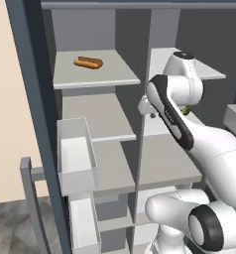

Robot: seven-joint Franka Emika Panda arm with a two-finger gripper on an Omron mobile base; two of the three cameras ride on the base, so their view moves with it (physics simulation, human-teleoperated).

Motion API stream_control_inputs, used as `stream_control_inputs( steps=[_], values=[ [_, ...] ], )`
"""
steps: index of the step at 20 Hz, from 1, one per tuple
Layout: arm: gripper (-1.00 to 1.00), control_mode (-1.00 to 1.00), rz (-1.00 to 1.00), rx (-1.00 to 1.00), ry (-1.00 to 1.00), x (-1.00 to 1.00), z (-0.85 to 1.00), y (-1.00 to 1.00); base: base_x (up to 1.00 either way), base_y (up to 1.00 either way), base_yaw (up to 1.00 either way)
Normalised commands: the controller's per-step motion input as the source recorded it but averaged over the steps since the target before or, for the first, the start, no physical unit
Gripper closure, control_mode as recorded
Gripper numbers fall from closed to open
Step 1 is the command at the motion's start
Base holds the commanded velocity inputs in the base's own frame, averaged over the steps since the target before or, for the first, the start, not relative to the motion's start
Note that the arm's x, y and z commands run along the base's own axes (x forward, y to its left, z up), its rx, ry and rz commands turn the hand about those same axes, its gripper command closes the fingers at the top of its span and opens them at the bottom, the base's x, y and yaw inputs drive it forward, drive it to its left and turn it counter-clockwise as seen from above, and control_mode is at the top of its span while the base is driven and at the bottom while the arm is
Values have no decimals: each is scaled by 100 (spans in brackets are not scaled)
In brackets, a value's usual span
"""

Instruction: There's a chicken drumstick in the fridge that needs to be moved to the freezer for freezing. Pick up the chicken drumstick from the fridge, place it on any shelf in the freezer, and close the fridge and freezer doors when done.

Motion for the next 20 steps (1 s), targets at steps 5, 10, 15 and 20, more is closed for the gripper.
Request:
stream_control_inputs(
  steps=[5, 10, 15, 20],
  values=[
    [-100, -100, 0, 0, -4, -53, 0, -2, 0, 0, 0],
    [-100, -100, 0, -1, -8, -90, -4, -18, 0, 0, 0],
    [-100, -100, 0, -1, 0, -8, 0, -48, 0, 0, 0],
    [-100, -100, 0, 0, 0, 30, -2, -49, 0, 0, 0]
  ],
)
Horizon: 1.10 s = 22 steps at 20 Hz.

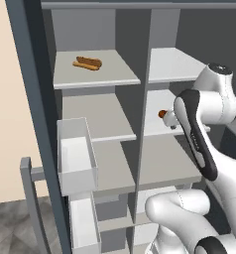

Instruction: There's a chicken drumstick in the fridge that needs to be moved to the freezer for freezing. Pick up the chicken drumstick from the fridge, place it on any shelf in the freezer, and close the fridge and freezer doors when done.

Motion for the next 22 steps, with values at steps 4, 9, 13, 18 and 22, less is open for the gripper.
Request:
stream_control_inputs(
  steps=[4, 9, 13, 18, 22],
  values=[
    [-100, -100, 0, 0, 0, 47, -14, -46, 0, 0, 0],
    [-100, -100, 0, 0, 0, 58, -28, -44, 0, 0, 0],
    [-100, -100, 3, 0, -10, 53, -54, -29, 0, 0, 0],
    [-100, -100, 1, 0, -12, 52, -40, -11, 0, 0, 0],
    [-100, -100, 0, 0, 0, 58, -26, 0, 0, 0, 0]
  ],
)
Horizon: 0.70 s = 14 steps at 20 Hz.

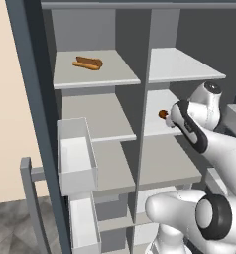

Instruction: There's a chicken drumstick in the fridge that needs to be moved to the freezer for freezing. Pick up the chicken drumstick from the fridge, place it on any shelf in the freezer, and close the fridge and freezer doors when done.

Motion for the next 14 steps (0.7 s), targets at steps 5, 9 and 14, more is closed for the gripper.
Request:
stream_control_inputs(
  steps=[5, 9, 14],
  values=[
    [-100, -100, 0, 0, 0, 54, -7, -1, 0, 0, 0],
    [-100, -100, 0, 0, 0, 52, -3, -5, 0, 0, 0],
    [-100, -100, 0, 0, -1, 45, -20, -11, 0, 0, 0]
  ],
)
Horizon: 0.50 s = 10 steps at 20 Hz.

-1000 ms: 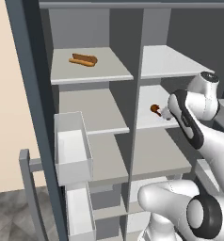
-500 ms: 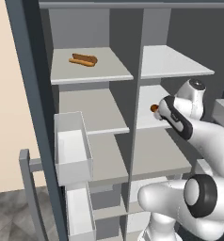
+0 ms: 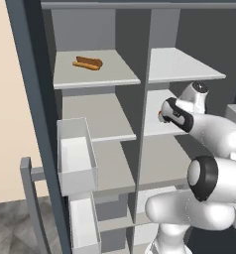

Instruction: There's a chicken drumstick in the fridge that needs to be moved to the freezer for freezing. Pick up the chicken drumstick from the fridge, place it on any shelf in the freezer, and close the fridge and freezer doors when done.

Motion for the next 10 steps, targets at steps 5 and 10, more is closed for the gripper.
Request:
stream_control_inputs(
  steps=[5, 10],
  values=[
    [-100, -100, 0, 0, -6, 31, -47, -9, 0, 0, 0],
    [-100, -100, 0, 0, -7, 35, -29, -5, 0, 0, 0]
  ],
)
